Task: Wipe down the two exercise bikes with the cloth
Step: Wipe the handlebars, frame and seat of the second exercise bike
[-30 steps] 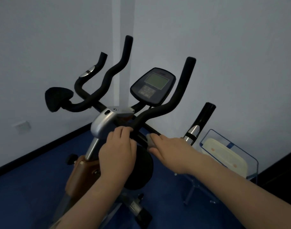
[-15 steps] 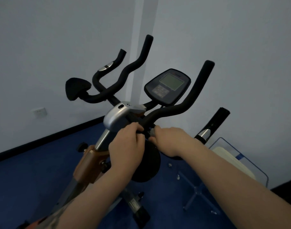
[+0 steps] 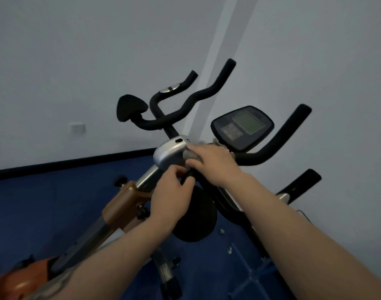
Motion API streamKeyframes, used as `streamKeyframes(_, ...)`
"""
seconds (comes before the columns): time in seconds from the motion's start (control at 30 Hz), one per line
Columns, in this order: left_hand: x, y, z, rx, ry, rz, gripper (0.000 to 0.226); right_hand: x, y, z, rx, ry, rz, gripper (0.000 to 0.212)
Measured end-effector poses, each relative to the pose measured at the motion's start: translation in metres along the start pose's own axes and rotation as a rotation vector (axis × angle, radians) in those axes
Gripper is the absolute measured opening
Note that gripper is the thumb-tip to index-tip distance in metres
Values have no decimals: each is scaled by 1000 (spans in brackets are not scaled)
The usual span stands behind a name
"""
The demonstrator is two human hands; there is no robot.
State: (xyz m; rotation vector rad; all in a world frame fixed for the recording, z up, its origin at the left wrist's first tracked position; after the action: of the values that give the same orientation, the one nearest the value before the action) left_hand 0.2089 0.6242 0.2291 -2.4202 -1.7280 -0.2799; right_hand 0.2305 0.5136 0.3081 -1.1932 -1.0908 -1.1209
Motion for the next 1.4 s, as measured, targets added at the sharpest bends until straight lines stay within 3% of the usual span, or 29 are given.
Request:
streamKeyframes(0.1, 1, -2, 1, -3, 25, -28, 19, -11, 14, 3, -106, -351, 122, 42)
streamKeyframes(0.27, 2, -3, -5, -44, 114, -50, 9, -11, 41, 6, -83, -394, 342, 36)
streamKeyframes(0.5, 3, -4, -10, -98, 148, -72, 8, -17, 38, -19, 23, -307, 225, 35)
streamKeyframes(0.67, 4, -3, -13, -109, 194, -95, 9, -20, 59, -7, 28, -367, 249, 25)
streamKeyframes(0.77, 2, -3, -12, -116, 201, -77, 9, -18, 33, -9, 149, -401, 77, 24)
streamKeyframes(0.9, 3, -5, -11, -132, 168, -74, 11, -6, -30, -7, 265, -47, -251, 32)
streamKeyframes(1.03, 5, -11, -14, -180, 92, -105, 17, -23, -75, -13, 112, 63, -230, 42)
streamKeyframes(1.13, 4, -12, -18, -196, 119, -103, 19, -33, -95, -30, -4, 99, -155, 32)
streamKeyframes(1.27, -1, -4, -38, -299, 394, -63, 22, -37, -80, -46, -152, 94, 8, 28)
streamKeyframes(1.4, -14, 20, -54, -267, 709, 47, 15, -49, -49, -42, -187, 28, 84, 31)
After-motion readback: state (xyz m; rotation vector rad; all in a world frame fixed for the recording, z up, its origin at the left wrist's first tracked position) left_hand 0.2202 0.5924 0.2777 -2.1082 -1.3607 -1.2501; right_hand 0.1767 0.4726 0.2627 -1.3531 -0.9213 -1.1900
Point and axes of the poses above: each hand's wrist, its own y-axis towards the middle knuckle, its own x-axis out of the back of the hand, z = x × y, the point moved 8 cm from there along y, towards the middle knuckle, and after that the axes turned 9 degrees about z, right-handed, at the moved point
